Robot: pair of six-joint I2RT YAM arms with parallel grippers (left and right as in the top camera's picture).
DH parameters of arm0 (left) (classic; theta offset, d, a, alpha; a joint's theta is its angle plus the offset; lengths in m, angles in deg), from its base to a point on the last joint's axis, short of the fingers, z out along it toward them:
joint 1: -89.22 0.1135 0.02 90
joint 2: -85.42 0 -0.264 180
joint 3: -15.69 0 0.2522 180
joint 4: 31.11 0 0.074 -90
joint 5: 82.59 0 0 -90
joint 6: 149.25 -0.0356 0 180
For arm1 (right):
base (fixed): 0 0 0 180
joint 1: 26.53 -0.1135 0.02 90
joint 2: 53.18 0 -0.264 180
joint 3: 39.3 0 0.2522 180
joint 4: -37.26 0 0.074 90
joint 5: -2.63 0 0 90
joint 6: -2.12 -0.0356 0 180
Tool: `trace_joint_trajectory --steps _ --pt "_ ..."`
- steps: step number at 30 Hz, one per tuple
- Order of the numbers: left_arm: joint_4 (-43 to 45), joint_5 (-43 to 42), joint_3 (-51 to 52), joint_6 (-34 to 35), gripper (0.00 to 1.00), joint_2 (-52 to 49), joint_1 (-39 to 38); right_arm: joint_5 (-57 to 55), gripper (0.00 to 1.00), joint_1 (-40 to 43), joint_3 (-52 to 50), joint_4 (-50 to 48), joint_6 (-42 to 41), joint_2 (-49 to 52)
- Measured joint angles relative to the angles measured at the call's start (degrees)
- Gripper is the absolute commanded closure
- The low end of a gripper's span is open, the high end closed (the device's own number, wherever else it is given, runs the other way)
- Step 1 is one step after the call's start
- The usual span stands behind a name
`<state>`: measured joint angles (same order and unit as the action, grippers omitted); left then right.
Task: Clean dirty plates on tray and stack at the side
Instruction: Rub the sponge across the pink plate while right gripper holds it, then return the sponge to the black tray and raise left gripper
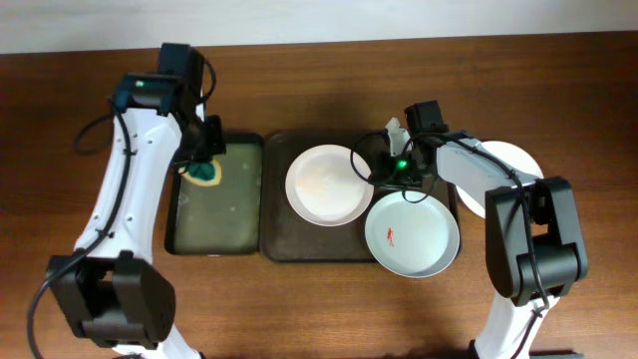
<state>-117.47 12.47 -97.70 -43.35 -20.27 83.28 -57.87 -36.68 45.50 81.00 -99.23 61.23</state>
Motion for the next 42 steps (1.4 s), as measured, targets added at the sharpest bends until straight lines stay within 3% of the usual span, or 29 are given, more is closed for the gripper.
trace_joint_trajectory --steps 7,11,13,14,18,23,28,29,34,38,42 --pt "20.6 6.4 21.4 0.2 0.99 -1.3 0.1 0.0 0.96 0.0 0.0 0.1 0.0 0.0" --pt "27.4 8.9 27.5 0.2 0.98 -1.4 1.1 0.0 0.96 0.0 0.0 0.1 0.0 0.0" --pt "29.0 9.6 29.7 0.2 0.92 -1.4 2.0 0.0 0.96 0.0 0.0 0.1 0.0 0.0" --pt "29.3 9.8 30.1 0.2 0.87 -1.4 2.1 0.0 0.96 0.0 0.0 0.1 0.0 0.0" --pt "29.8 10.3 30.2 0.4 0.41 -1.4 2.4 0.0 0.96 0.0 0.0 0.1 0.0 0.0" --pt "29.4 10.3 30.2 0.3 0.22 -1.4 2.4 0.0 0.96 0.0 0.0 0.1 0.0 0.0" --pt "24.3 6.0 26.4 -1.2 0.18 1.5 2.4 0.0 0.96 0.0 0.0 -0.1 0.0 0.0" --pt "23.7 5.4 24.8 -1.4 0.02 3.5 2.4 0.0 0.95 0.0 0.0 -0.1 0.0 0.0" --pt "25.3 4.1 17.4 -1.6 0.00 21.7 2.4 0.0 0.94 0.0 0.0 -0.5 0.0 0.0" --pt "25.2 3.9 16.9 -1.6 0.00 30.7 2.4 0.2 0.83 0.0 0.0 -0.4 0.1 0.0" --pt "25.1 3.9 16.9 -1.6 0.00 32.9 2.4 0.4 0.92 0.0 0.0 0.0 0.0 0.0"
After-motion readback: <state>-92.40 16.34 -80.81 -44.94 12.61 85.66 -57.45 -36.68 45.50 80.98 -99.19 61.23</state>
